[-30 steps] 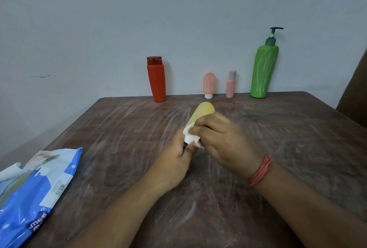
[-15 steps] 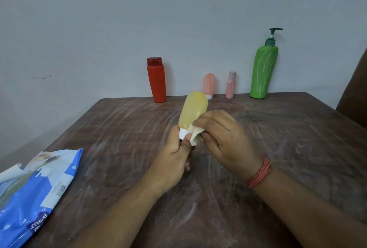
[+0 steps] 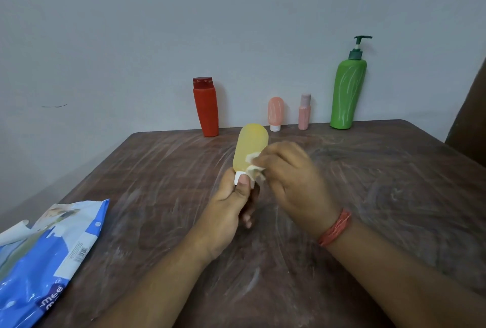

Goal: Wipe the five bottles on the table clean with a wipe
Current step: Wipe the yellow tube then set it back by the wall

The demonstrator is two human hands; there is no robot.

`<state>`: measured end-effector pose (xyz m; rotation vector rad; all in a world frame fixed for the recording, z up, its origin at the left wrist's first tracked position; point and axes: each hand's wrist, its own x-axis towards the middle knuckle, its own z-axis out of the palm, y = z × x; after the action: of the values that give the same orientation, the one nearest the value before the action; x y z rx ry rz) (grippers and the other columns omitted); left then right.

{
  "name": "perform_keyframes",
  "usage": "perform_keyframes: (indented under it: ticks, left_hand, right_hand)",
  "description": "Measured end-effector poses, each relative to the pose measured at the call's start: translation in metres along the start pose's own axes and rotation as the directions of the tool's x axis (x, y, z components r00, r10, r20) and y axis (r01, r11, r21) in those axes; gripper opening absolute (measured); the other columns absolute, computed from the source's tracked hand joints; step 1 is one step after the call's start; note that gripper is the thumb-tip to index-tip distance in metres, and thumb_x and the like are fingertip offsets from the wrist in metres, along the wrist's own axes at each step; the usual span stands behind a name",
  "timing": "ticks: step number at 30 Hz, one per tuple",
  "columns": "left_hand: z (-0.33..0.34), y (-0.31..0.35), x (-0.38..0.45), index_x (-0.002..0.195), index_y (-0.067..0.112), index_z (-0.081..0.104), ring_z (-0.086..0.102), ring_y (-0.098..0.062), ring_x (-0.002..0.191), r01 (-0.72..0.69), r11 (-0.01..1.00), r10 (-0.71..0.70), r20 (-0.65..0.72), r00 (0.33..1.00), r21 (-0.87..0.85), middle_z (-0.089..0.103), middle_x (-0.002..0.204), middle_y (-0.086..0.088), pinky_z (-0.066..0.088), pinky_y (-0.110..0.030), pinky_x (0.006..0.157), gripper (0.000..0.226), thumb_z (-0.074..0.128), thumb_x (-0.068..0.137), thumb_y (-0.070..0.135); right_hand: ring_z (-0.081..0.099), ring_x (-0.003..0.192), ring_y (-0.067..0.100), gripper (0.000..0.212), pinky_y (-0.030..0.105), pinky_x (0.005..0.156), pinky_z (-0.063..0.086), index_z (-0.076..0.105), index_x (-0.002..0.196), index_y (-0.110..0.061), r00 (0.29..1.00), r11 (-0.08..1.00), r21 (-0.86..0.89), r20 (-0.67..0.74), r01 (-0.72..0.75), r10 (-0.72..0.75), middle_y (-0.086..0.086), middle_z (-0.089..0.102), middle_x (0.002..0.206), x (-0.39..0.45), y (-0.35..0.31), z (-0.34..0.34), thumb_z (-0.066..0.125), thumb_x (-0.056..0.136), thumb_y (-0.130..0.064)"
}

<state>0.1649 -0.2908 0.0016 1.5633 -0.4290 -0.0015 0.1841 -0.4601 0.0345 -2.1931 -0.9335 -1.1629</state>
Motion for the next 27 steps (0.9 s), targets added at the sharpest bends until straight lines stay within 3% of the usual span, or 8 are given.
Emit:
perform_keyframes:
  ticks: [2, 5, 10, 13, 17, 19, 25, 27]
  left_hand:
    - [0.003, 0.0, 0.0, 0.116, 0.02, 0.051, 0.043, -0.011, 0.059, 0.004, 1.0, -0.006, 0.063, 0.998, 0.026, 0.056, 0.086, 0.004, 0.046, -0.03, 0.061, 0.037, 0.045, 0.098, 0.052]
    - [0.007, -0.002, 0.0, 0.115, 0.028, 0.051, 0.044, -0.009, 0.059, 0.001, 0.996, -0.014, 0.147, 0.989, 0.086, 0.056, 0.086, 0.008, 0.048, -0.027, 0.064, 0.029, 0.045, 0.099, 0.051]
    - [0.001, 0.0, -0.001, 0.112, 0.038, 0.055, 0.044, -0.009, 0.06, 0.001, 0.997, -0.006, 0.064, 0.998, 0.08, 0.052, 0.083, 0.005, 0.047, -0.028, 0.063, 0.033, 0.047, 0.093, 0.062]
    - [-0.004, 0.002, -0.001, 0.113, 0.037, 0.056, 0.043, -0.008, 0.061, 0.013, 0.996, -0.014, 0.013, 1.0, 0.092, 0.051, 0.08, 0.007, 0.047, -0.028, 0.062, 0.028, 0.044, 0.096, 0.056]
    - [0.003, 0.002, -0.002, 0.107, 0.031, 0.053, 0.041, -0.009, 0.058, 0.037, 0.997, -0.046, 0.147, 0.988, 0.068, 0.052, 0.085, 0.004, 0.045, -0.029, 0.061, 0.018, 0.045, 0.099, 0.045]
    - [0.007, 0.002, -0.002, 0.108, 0.026, 0.051, 0.042, -0.008, 0.058, 0.037, 0.996, -0.05, 0.159, 0.986, 0.082, 0.054, 0.084, 0.006, 0.045, -0.027, 0.061, 0.022, 0.045, 0.099, 0.045]
    - [-0.005, 0.004, 0.001, 0.111, 0.024, 0.058, 0.04, -0.009, 0.057, 0.012, 0.999, -0.015, -0.045, 0.999, -0.045, 0.05, 0.078, 0.001, 0.043, -0.025, 0.055, 0.031, 0.048, 0.096, 0.05]
    - [-0.007, 0.004, 0.0, 0.11, 0.025, 0.058, 0.04, -0.009, 0.058, 0.014, 0.999, -0.016, -0.032, 0.999, -0.052, 0.05, 0.079, 0.002, 0.043, -0.025, 0.055, 0.031, 0.048, 0.096, 0.051]
  right_hand:
    - [0.061, 0.094, 0.024, 0.026, 0.028, 0.085, 0.047, 0.073, 0.103, -0.005, 0.989, 0.993, 0.012, -0.084, -0.118, 0.119, 0.007, 0.065, 0.101, 0.003, 0.013, -0.008, 0.065, 0.082, 0.009]
    - [0.06, 0.097, 0.012, 0.023, 0.013, 0.088, 0.042, 0.073, 0.105, -0.01, 0.954, 0.965, 0.039, -0.142, -0.26, 0.263, 0.002, 0.066, 0.104, 0.003, 0.025, -0.02, 0.064, 0.088, 0.004]
    - [0.06, 0.097, 0.013, 0.021, 0.009, 0.089, 0.039, 0.073, 0.105, -0.01, 0.976, 0.975, 0.087, -0.068, -0.203, 0.209, 0.001, 0.066, 0.105, -0.002, 0.007, -0.006, 0.066, 0.089, 0.002]
    - [0.061, 0.098, 0.016, 0.024, 0.012, 0.09, 0.041, 0.072, 0.105, -0.009, 0.99, 0.987, 0.071, -0.002, -0.144, 0.144, 0.003, 0.065, 0.105, -0.003, 0.0, 0.001, 0.067, 0.086, 0.004]
    - [0.056, 0.093, 0.004, 0.024, 0.003, 0.086, 0.035, 0.073, 0.102, -0.013, 0.934, 0.95, 0.085, -0.178, -0.301, 0.311, -0.003, 0.063, 0.102, 0.005, 0.02, -0.015, 0.065, 0.087, 0.004]
    - [0.052, 0.093, -0.003, 0.023, 0.002, 0.086, 0.034, 0.072, 0.103, -0.012, 0.926, 0.948, 0.074, -0.205, -0.309, 0.318, -0.007, 0.06, 0.101, 0.005, 0.026, -0.021, 0.065, 0.088, 0.004]
    - [0.058, 0.096, 0.011, 0.024, 0.005, 0.087, 0.037, 0.07, 0.107, -0.009, 0.982, 0.978, 0.104, 0.072, -0.182, 0.175, 0.001, 0.063, 0.105, -0.005, -0.005, 0.003, 0.067, 0.086, 0.002]
    - [0.058, 0.094, 0.009, 0.024, 0.006, 0.086, 0.038, 0.071, 0.105, -0.008, 0.984, 0.978, 0.114, 0.046, -0.177, 0.172, 0.002, 0.063, 0.103, -0.002, -0.007, 0.004, 0.067, 0.085, 0.005]
